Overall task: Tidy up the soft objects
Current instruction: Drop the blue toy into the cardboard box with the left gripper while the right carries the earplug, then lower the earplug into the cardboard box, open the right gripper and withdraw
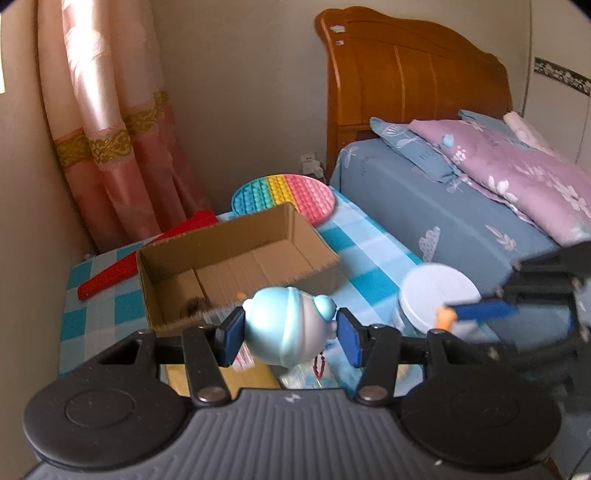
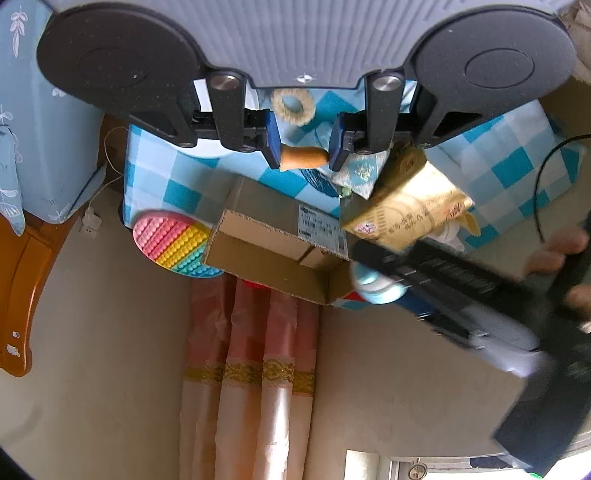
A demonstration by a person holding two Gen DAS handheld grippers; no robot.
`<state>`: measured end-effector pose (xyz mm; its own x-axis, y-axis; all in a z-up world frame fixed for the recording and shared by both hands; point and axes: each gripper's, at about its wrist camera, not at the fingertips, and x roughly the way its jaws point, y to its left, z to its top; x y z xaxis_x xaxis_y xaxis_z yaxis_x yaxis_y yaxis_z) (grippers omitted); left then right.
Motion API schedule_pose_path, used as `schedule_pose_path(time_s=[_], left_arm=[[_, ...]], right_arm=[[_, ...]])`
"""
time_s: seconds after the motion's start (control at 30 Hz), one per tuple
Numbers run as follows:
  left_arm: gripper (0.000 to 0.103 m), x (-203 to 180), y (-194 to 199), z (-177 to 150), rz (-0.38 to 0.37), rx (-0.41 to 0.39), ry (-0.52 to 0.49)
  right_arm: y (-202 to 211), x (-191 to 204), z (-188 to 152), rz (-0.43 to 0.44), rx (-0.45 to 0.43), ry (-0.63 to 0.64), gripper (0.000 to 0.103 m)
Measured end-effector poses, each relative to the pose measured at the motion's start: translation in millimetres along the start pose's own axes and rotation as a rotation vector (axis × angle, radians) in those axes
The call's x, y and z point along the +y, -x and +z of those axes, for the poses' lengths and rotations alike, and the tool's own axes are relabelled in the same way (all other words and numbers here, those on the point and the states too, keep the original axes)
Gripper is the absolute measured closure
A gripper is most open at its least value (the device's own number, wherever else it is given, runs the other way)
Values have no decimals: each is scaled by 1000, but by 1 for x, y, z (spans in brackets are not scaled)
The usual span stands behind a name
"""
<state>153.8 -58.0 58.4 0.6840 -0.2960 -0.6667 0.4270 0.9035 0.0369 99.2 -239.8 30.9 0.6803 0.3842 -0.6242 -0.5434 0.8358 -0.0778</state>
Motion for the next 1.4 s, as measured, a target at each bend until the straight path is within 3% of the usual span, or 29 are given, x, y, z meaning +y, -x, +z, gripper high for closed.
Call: schedule_pose_path(time_s=[0.37, 0.4, 0.47, 0.63, 0.8, 0.87, 1.07, 1.27, 1.4], left_arm=[[48, 21, -75, 58, 7, 14, 42], [44, 23, -80, 61, 0, 9, 59], [15, 24, -86, 63, 1, 3, 74], [10, 22, -71, 57, 43, -37, 41], [7, 26, -39, 38, 73, -68, 37], [0, 26, -24, 26, 97, -77, 41], [0, 22, 5, -12, 146, -54, 94], [1, 24, 31, -56, 293, -63, 194], [1, 29, 45, -78, 328, -59, 226]], right_arm=[[-9, -7, 13, -19, -7, 7, 71], [-10, -7, 14, -22, -6, 6, 71], [-10, -9, 15, -30, -6, 3, 71], [-13, -12, 18, -35, -3, -2, 71], [-19, -13, 24, -35, -1, -4, 71], [-22, -13, 28, -34, 1, -9, 71], [-40, -14, 45, -29, 16, -28, 71], [-75, -25, 72, -30, 55, -70, 71], [-102, -31, 95, -33, 79, -70, 71]])
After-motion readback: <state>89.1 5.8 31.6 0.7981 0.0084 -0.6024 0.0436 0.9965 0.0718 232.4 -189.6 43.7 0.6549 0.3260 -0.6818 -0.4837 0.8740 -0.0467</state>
